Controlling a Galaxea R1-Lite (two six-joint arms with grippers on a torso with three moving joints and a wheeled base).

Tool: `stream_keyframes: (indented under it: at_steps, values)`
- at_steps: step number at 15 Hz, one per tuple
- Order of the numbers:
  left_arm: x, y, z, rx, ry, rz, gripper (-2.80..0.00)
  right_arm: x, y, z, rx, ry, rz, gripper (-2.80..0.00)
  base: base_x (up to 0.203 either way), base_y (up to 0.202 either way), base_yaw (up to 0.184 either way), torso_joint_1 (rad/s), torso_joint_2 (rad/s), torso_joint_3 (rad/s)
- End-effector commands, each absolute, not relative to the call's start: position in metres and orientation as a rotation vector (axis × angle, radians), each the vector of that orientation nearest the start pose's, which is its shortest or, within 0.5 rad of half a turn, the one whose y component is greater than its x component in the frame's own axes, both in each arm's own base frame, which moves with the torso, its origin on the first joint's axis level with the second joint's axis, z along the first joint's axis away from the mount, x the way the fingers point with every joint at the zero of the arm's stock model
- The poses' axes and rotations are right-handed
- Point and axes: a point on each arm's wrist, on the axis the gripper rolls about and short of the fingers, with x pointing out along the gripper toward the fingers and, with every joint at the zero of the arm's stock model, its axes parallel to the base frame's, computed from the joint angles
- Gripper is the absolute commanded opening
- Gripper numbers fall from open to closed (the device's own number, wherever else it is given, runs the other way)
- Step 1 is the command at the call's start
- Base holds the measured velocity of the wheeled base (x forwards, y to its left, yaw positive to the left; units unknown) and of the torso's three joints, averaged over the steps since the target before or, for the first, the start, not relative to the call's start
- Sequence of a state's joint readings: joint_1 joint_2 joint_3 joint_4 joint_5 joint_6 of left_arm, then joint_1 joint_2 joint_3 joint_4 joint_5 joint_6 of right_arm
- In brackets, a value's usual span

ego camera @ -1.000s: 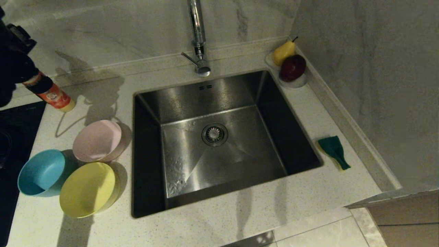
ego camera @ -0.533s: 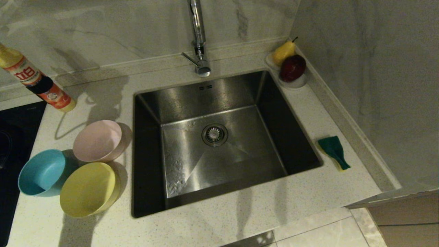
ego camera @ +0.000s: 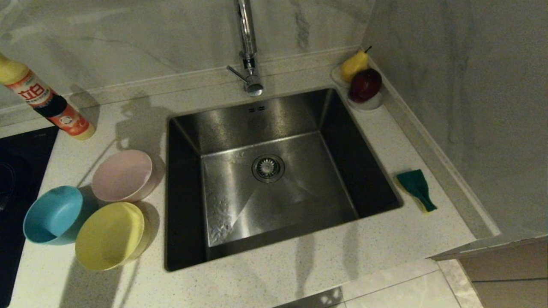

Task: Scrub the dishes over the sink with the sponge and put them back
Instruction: Turn on the faucet

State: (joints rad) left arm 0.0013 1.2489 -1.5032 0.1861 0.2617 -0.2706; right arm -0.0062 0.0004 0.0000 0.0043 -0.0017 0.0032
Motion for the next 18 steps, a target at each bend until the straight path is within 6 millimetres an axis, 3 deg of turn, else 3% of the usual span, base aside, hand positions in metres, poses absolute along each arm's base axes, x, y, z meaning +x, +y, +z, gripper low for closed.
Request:
stream_keyframes:
  at_steps: [1, 5, 13, 18]
  values:
    - [0.154, -0.012, 0.404, -0.321, -0.033, 0.057, -2.80, -0.023, 0.000, 0.075, 0.003, 0.006, -0.008, -2.80, 0.000, 0.000, 0.000, 0.000, 0.00, 0.000]
    - [0.207, -0.030, 0.387, -0.374, 0.123, -0.202, -2.80, -0.023, 0.000, 0.075, 0.003, 0.005, -0.008, -2.80, 0.000, 0.000, 0.000, 0.000, 0.00, 0.000]
    - [0.324, -0.064, 0.374, -0.640, 0.205, -0.444, -2.80, -0.023, 0.000, 0.075, 0.003, 0.005, -0.008, -2.80, 0.000, 0.000, 0.000, 0.000, 0.00, 0.000]
    - [0.370, -0.074, 0.360, -0.682, 0.177, -0.516, -2.80, -0.023, 0.000, 0.075, 0.003, 0.006, -0.008, -2.80, 0.000, 0.000, 0.000, 0.000, 0.00, 0.000]
